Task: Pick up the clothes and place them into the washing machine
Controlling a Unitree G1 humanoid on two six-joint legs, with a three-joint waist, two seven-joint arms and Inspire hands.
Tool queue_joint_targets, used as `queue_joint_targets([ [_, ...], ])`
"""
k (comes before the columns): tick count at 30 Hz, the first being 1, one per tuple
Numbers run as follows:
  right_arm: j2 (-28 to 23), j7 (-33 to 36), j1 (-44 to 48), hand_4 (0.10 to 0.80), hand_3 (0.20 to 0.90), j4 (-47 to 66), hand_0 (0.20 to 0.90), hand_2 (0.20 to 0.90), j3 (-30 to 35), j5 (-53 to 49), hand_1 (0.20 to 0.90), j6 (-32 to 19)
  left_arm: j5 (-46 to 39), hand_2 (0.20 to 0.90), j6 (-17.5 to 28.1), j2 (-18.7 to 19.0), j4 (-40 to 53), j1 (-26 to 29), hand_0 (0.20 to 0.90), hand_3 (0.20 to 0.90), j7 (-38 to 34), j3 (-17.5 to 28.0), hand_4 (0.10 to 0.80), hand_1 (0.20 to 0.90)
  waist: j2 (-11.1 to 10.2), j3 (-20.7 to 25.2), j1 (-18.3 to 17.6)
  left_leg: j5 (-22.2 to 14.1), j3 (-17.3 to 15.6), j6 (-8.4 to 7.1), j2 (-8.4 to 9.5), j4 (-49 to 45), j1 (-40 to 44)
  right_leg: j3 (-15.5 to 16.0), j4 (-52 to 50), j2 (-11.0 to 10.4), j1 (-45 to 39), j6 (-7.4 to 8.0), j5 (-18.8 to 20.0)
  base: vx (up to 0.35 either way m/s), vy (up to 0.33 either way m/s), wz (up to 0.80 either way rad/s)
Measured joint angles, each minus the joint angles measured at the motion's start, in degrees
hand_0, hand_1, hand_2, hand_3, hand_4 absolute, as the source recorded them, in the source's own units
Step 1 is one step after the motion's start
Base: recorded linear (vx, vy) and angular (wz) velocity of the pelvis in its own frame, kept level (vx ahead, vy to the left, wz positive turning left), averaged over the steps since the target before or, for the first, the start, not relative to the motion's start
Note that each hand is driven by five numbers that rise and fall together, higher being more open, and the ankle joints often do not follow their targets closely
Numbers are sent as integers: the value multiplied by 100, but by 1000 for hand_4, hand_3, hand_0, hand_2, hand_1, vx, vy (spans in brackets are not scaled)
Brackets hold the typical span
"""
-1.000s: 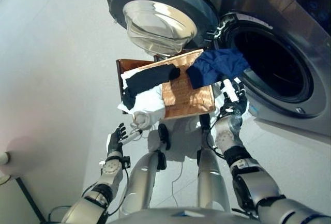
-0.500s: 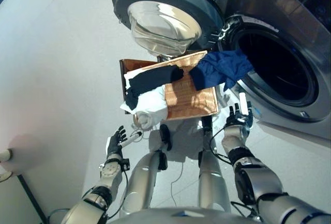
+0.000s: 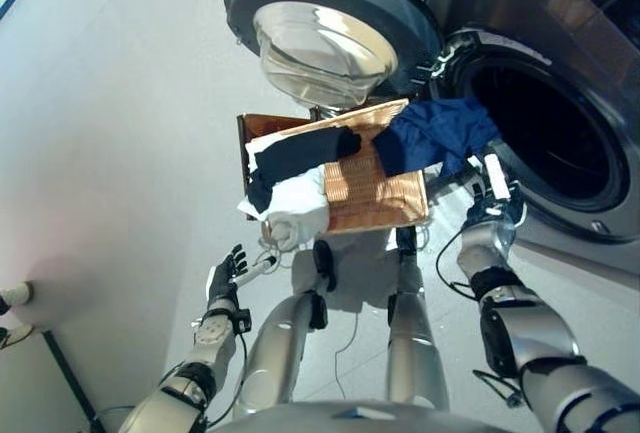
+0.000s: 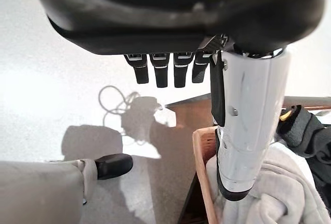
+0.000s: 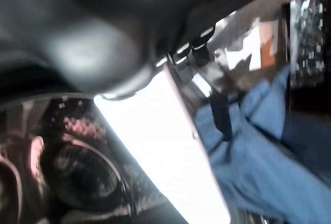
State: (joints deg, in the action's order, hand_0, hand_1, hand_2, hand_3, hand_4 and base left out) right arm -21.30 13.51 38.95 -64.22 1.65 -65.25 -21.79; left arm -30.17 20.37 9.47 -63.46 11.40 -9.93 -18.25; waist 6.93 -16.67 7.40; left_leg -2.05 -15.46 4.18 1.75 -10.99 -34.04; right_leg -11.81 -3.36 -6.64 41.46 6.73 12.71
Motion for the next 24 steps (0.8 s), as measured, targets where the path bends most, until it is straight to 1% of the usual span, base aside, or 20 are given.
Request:
queue_joint_targets([
  [3, -25, 1, 149, 800, 900, 39, 900, 900, -35, 73, 900, 72, 0, 900, -3, -2, 1, 1, 900, 900, 13, 2, 800, 900, 5, -3, 14, 1, 9, 1, -1, -9, -52, 4, -1, 2, 41, 1, 30, -1, -5, 1],
  [6, -72, -77, 226, 800, 900, 61, 900, 900, -220, 193, 900, 82, 0, 900, -2, 2, 6, 1, 900, 900, 19, 12, 800, 900, 27, -14, 36, 0, 12, 1, -1, -6, -52, 4, -4, 1, 40, 0, 31, 0, 0, 0],
  [9, -80, -98, 231, 800, 900, 268, 900, 900, -241, 199, 900, 127, 0, 900, -2, 2, 7, 1, 900, 900, 31, 14, 800, 900, 52, -29, 45, 0, 13, 1, -1, -5, -53, 2, -10, 2, 48, 0, 31, 0, 0, 0],
  [15, -113, -111, 303, 800, 900, 279, 900, 900, -387, 202, 900, 184, 1, 900, -2, 5, 21, 1, 900, 900, 87, 18, 800, 900, 54, -35, 69, -2, 17, -3, -2, -8, -115, 0, -17, 4, 113, -1, 28, 0, 0, 0],
  [18, -125, -115, 396, 800, 900, 295, 900, 900, -446, 197, 900, 190, 3, 900, -4, 5, 110, 5, 900, 900, 93, 17, 800, 900, 64, -165, 82, 0, 18, 0, -6, -32, -143, 3, -27, 9, 129, 0, 33, 0, 0, 0],
  [24, -164, -134, 532, 800, 900, 444, 900, 900, -616, 186, 900, 198, 4, 900, -8, 7, 128, 5, 900, 900, 122, 18, 800, 900, 61, -268, 127, 0, 57, 0, -7, -34, -144, 8, -38, 9, 126, -1, 33, 0, 0, 0],
])
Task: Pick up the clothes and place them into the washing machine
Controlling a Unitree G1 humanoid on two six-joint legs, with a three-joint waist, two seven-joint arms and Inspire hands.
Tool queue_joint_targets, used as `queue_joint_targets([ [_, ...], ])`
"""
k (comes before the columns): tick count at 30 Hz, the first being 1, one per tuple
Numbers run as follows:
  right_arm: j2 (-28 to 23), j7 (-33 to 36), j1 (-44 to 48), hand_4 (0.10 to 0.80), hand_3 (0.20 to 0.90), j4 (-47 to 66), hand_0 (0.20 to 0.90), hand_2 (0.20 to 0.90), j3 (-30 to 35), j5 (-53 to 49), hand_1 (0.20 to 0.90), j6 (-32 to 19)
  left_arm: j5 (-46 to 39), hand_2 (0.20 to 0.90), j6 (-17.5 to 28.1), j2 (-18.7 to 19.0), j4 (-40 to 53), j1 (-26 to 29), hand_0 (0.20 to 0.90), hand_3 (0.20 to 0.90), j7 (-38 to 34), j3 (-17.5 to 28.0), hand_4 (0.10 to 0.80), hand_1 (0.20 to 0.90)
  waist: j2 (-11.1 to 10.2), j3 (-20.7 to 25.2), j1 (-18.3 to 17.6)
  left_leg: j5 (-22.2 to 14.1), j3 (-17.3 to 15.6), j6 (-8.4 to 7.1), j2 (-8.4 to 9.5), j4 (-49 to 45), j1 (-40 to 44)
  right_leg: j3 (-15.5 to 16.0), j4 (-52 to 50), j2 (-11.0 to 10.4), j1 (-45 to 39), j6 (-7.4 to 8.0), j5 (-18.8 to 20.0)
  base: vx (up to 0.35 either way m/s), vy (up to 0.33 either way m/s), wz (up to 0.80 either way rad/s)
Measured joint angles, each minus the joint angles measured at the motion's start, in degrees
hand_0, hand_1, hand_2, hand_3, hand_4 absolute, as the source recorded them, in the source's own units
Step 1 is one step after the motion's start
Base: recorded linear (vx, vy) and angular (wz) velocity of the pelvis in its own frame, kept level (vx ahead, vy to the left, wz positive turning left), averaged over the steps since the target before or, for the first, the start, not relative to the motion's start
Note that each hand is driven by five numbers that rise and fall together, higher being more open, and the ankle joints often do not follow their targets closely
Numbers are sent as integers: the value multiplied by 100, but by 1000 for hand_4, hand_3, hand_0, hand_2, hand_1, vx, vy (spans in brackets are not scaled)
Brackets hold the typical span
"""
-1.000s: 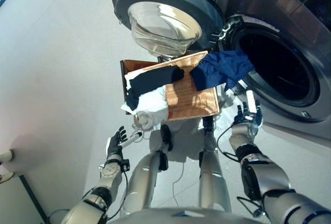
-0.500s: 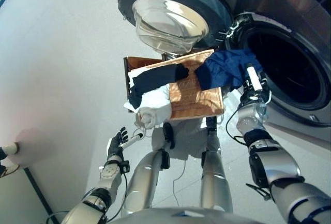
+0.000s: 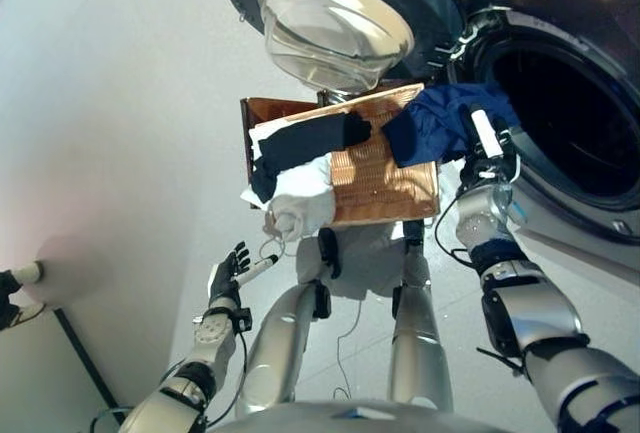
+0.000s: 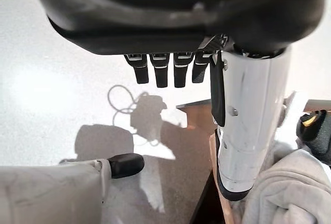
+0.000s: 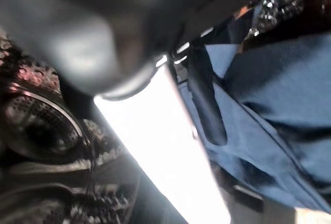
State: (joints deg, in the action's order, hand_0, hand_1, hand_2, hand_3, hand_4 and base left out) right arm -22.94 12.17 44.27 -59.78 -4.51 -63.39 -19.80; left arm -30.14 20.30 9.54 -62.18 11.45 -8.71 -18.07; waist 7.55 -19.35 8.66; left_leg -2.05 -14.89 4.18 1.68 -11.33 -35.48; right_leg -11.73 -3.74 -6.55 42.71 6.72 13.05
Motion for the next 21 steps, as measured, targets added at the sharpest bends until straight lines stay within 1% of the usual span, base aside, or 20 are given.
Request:
queue_joint_targets([
  [8, -5, -114, 105, 800, 900, 41, 900, 900, -52, -71, 900, 0, 0, 900, 0, 1, 87, 0, 900, 900, 3, 0, 800, 900, -2, -7, -2, -1, 12, -1, 0, 0, -3, 5, 0, 0, -2, -1, -1, 0, 0, 0],
  [9, -4, -118, 105, 716, 782, 54, 782, 782, -51, -127, 782, 0, 1, 900, 0, 1, 91, 0, 900, 900, 4, 0, 800, 900, -2, -8, -2, -1, 12, -1, 1, 0, -3, 5, 0, 0, -2, -1, -1, 0, 0, 0],
  [10, -4, -135, 105, 343, 260, 60, 260, 260, -51, -182, 260, -1, 1, 900, 0, 2, 91, 0, 900, 900, 5, 0, 800, 900, -2, -9, -3, -1, 12, -1, 0, 0, -3, 5, 1, 1, -1, -1, -2, 0, 0, 0],
  [11, -6, -162, 106, 300, 200, 61, 200, 200, -45, -239, 200, -3, 0, 900, 0, 2, 91, 0, 900, 900, 5, 0, 800, 900, -2, -11, -3, -1, 12, -1, 1, 0, -3, 5, 1, 1, -1, -1, -2, 0, 0, 0],
  [16, -55, -206, 111, 300, 200, 69, 200, 200, -18, -254, 200, -8, 0, 900, 0, 2, 92, 0, 900, 900, 5, 1, 800, 900, -2, -61, -5, -1, 11, -2, 0, -1, -3, 4, 1, 2, -1, -1, -2, 0, 0, 0],
  [21, -69, -202, 139, 300, 200, 278, 200, 200, 191, -352, 200, -24, -1, 900, 0, 2, 91, 1, 900, 900, 5, 1, 800, 900, 2, -91, -9, -2, 10, -2, -2, 0, -3, 2, 1, 6, 1, -1, -2, 0, 0, 0],
])
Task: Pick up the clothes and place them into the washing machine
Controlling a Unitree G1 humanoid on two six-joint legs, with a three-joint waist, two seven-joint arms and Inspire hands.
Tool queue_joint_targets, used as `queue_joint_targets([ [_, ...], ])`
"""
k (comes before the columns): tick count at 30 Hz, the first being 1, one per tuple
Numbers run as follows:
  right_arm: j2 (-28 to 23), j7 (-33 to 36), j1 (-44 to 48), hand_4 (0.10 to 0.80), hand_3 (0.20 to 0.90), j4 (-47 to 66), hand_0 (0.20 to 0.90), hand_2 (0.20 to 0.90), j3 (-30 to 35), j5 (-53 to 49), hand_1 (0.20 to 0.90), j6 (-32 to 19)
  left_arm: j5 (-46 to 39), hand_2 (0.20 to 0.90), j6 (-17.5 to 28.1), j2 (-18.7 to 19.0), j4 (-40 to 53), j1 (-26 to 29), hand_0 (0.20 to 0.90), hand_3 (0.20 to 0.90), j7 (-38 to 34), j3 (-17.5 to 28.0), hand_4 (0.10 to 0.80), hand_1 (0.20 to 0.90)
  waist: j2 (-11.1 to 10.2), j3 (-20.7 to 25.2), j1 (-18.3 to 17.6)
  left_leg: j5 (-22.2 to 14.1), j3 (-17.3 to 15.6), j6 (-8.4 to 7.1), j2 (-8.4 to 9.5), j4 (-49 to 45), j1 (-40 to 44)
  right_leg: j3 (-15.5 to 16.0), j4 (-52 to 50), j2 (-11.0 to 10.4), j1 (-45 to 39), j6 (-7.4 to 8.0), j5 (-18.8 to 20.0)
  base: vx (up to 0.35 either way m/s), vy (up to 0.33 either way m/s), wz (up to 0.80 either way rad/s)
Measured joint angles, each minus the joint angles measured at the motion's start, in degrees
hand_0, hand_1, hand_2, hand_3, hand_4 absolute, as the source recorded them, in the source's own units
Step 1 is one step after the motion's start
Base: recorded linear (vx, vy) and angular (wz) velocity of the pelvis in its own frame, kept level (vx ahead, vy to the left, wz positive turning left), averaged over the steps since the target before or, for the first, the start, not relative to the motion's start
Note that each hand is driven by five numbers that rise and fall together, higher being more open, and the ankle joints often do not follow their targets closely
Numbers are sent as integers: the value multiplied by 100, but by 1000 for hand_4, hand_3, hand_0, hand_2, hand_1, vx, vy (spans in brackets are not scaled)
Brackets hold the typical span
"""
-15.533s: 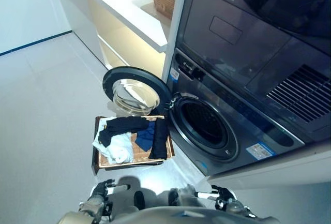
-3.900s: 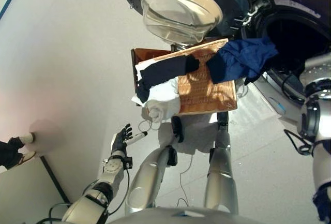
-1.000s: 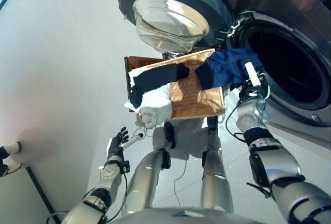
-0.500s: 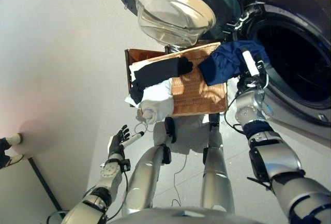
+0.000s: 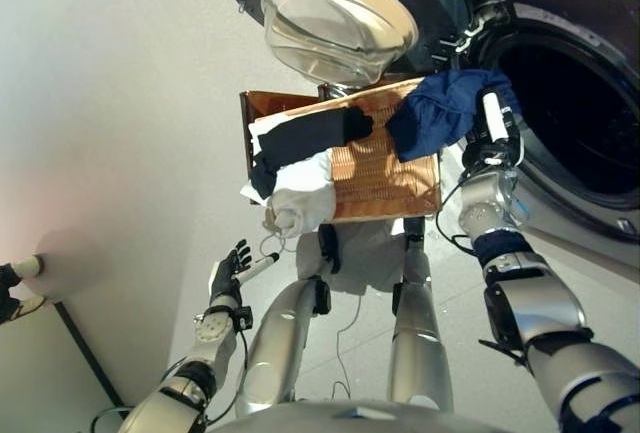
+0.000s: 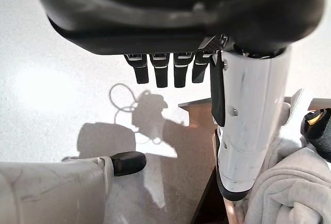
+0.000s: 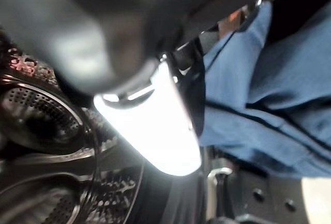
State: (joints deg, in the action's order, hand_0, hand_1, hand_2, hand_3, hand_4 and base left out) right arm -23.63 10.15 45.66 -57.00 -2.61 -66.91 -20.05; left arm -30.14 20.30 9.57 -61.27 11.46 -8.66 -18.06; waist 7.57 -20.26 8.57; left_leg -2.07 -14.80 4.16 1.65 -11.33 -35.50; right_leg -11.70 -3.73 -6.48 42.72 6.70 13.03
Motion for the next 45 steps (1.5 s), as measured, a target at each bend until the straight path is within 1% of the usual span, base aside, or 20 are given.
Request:
queue_joint_targets([
  [18, 16, 50, 42, 300, 200, 7, 200, 200, 110, 6, 200, -15, -1, 900, 1, 0, 0, 0, 900, 900, -1, 1, 800, 900, 1, 2, -2, -1, 0, 0, -2, -39, 0, -1, -30, 0, -4, 0, 1, 0, 0, 0],
  [28, 16, 126, -41, 300, 200, 6, 200, 200, 609, -12, 200, -142, -3, 900, 4, 6, -4, 0, 900, 900, -2, 10, 800, 900, -2, 14, -31, -55, -49, -21, -12, -160, -7, -8, -94, 1, -6, -5, -12, 2, 1, -1],
  [29, 18, 128, -44, 300, 200, 5, 200, 200, 713, -58, 200, -149, -3, 900, 5, 7, -2, 0, 900, 900, -2, 11, 800, 900, -2, 18, -34, -66, -59, -17, -12, -177, -7, -18, -96, 0, -9, -33, -32, 10, 4, -5],
  [32, 11, 134, -44, 300, 200, 5, 200, 200, 845, -183, 200, -230, -4, 900, 5, 9, -7, -2, 900, 900, -2, 154, 800, 900, -8, 31, -105, -74, -57, -13, -15, -201, -18, -14, -97, -1, -9, -40, -44, 0, 0, 0],
  [33, 7, 138, -39, 300, 200, 6, 200, 200, 980, -224, 200, -264, -6, 900, 5, 16, -6, -2, 900, 900, -3, 209, 800, 900, -7, 42, -132, -81, -58, -11, -15, -211, -22, -15, -96, -1, -8, -37, -42, 0, 0, 0],
  [37, -64, 220, -42, 300, 200, 6, 200, 200, 1096, -333, 200, -370, -7, 900, 4, 26, -1, -1, 900, 900, 0, 212, 800, 900, -4, 135, -157, -122, -63, -3, -30, -285, -111, -19, -97, 5, 46, -33, -39, 0, 0, 0],
  [38, -119, 260, -35, 300, 200, -6, 200, 200, 1260, -346, 200, -397, -7, 900, 6, 32, -5, -1, 900, 900, 0, 214, 800, 900, -6, 175, -154, -128, -63, -2, -35, -293, -123, -23, -99, 10, 61, 6, -12, 0, 0, 0],
  [39, -285, 318, -21, 300, 200, -23, 200, 200, 1405, -414, 200, -380, -7, 900, 10, 35, 4, 2, 900, 900, 0, 214, 800, 900, -3, 197, -134, -125, -62, 5, -37, -296, -124, -28, -99, 12, 61, 10, -7, 0, 0, 0],
  [44, -935, 442, 212, 300, 200, -145, 200, 200, 1687, -554, 200, -537, -6, 900, 5, 62, -71, -7, 900, 900, -2, 224, 800, 900, -4, 247, -148, -181, -57, 26, -62, -419, -181, -25, -102, 21, 63, 14, -2, 7, -4, -1],
  [45, -1104, 490, 369, 300, 200, -344, 200, 200, 1744, -586, 200, -582, -6, 900, 6, 66, -72, -7, 900, 900, -4, 226, 800, 900, -1, 251, -144, -186, -57, 30, -64, -443, -185, -36, -105, 21, 64, 20, 4, 0, 0, 0],
])
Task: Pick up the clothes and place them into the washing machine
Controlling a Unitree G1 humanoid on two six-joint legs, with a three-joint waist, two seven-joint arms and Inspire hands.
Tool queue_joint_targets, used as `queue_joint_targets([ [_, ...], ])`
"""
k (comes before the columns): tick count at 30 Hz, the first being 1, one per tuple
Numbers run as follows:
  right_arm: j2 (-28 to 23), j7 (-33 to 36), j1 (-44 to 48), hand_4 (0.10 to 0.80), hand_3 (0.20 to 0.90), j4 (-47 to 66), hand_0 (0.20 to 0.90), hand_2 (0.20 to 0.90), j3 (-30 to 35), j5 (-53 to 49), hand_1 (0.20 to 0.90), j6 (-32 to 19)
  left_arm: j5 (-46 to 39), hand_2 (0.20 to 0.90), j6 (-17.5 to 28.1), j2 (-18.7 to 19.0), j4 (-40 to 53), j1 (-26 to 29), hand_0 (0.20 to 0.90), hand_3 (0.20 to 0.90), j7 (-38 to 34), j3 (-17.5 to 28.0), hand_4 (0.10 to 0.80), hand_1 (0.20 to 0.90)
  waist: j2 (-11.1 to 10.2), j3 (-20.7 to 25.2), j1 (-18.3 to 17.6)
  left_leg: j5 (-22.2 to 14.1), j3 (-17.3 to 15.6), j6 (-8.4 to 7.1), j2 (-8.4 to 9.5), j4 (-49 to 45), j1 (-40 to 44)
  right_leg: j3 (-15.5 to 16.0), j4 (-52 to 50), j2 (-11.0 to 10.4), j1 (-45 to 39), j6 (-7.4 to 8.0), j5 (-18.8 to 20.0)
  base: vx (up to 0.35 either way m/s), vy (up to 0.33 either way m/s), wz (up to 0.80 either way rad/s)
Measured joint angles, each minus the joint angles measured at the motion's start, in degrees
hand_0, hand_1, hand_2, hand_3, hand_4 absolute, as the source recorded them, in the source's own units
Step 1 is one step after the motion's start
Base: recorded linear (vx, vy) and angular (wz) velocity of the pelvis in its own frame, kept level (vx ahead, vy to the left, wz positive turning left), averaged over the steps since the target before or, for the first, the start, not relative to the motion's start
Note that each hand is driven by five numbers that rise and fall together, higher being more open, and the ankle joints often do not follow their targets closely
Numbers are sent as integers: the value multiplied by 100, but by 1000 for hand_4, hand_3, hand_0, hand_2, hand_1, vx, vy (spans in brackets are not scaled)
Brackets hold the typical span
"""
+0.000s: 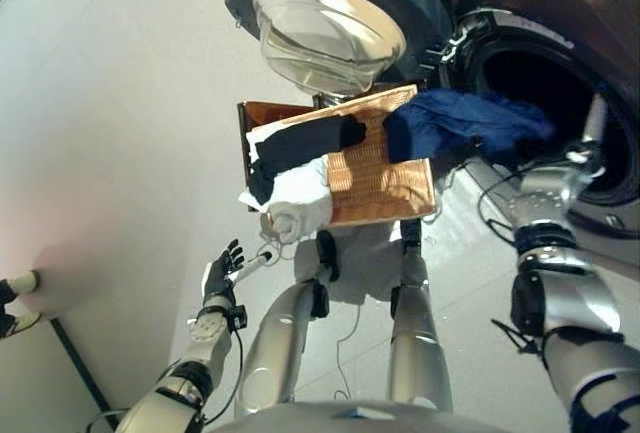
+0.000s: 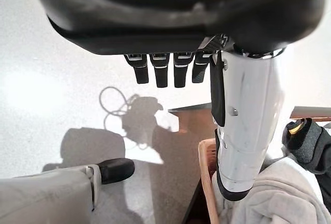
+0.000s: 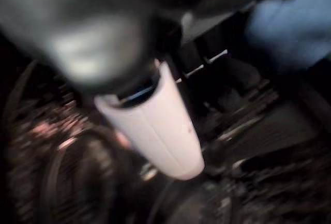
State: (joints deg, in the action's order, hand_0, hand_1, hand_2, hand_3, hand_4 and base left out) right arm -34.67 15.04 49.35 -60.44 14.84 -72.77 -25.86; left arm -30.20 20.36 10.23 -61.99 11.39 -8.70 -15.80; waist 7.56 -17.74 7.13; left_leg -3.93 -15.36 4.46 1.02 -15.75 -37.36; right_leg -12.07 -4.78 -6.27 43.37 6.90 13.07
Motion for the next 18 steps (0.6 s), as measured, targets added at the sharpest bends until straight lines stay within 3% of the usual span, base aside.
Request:
queue_joint_targets([
  [5, -9, 109, 229, 300, 200, -289, 200, 200, -69, -245, 200, -49, 3, 900, -5, 23, -14, -2, 900, 900, 2, -5, 800, 900, -3, 7, 33, -36, -3, -6, 10, -63, -25, -13, -1, -18, -3, -9, -13, 0, 0, 0],
  [10, -70, 447, 489, 300, 200, -373, 200, 200, -68, -451, 200, -45, 4, 900, -8, 52, -50, -26, 900, 900, 0, -14, 800, 900, -3, 10, 6, -82, -24, 17, 66, -130, -96, -46, 35, -94, 31, 156, -168, 0, 0, 0],
  [12, -104, 529, 539, 300, 200, -374, 200, 200, -60, -560, 200, -56, 4, 900, -9, 68, -51, -54, 900, 900, -1, -15, 800, 900, -1, 11, -7, -67, -57, 93, 42, -67, -96, -72, 57, -110, 36, 191, -269, 11, -7, -2],
  [18, -193, 608, 548, 300, 200, -586, 200, 200, -253, -581, 200, -262, 11, 900, -10, 85, -54, -64, 900, 900, -14, -43, 800, 900, -2, 9, -14, -127, -71, 183, 126, -147, -107, -102, 14, -134, 40, 160, 10, 0, -24, 0],
])
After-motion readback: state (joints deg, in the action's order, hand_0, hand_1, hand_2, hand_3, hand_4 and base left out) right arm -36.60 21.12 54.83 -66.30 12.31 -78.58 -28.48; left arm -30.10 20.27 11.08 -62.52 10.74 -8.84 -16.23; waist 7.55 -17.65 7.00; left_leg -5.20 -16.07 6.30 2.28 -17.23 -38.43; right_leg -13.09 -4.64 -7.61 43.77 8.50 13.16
